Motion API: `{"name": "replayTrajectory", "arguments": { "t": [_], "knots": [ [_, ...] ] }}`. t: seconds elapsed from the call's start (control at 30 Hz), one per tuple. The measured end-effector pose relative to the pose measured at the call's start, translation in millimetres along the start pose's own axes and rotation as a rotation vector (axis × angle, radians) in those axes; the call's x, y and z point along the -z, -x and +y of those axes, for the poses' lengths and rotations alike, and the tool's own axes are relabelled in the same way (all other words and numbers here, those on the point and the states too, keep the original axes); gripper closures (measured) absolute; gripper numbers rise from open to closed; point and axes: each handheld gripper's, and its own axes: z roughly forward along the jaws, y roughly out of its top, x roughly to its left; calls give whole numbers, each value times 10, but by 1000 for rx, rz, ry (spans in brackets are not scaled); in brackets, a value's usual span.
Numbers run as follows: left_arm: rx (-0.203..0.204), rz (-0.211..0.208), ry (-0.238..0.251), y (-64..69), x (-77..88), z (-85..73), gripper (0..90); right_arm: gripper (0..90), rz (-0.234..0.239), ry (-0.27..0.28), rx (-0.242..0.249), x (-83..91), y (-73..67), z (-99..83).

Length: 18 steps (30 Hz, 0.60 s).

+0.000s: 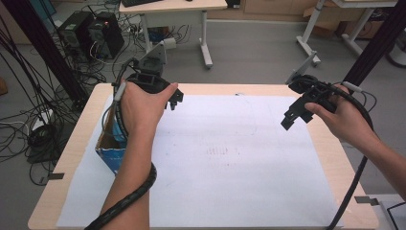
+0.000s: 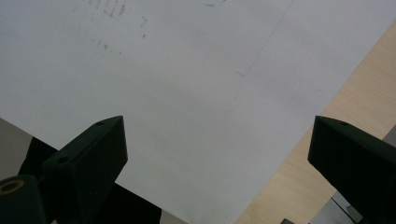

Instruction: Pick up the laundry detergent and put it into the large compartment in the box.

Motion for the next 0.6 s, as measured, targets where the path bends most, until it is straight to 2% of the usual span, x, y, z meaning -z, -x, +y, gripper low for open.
{"name": "replayTrajectory", "arguments": {
  "t": [0.2,0.6],
  "knots": [
    [-17,4,-9,66,-14,35,45,47,5,3,-11,4,42,-21],
    [-12,10,-9,116,-38,18,45,47,22,-2,0,-72,49,-36]
  ]
}}
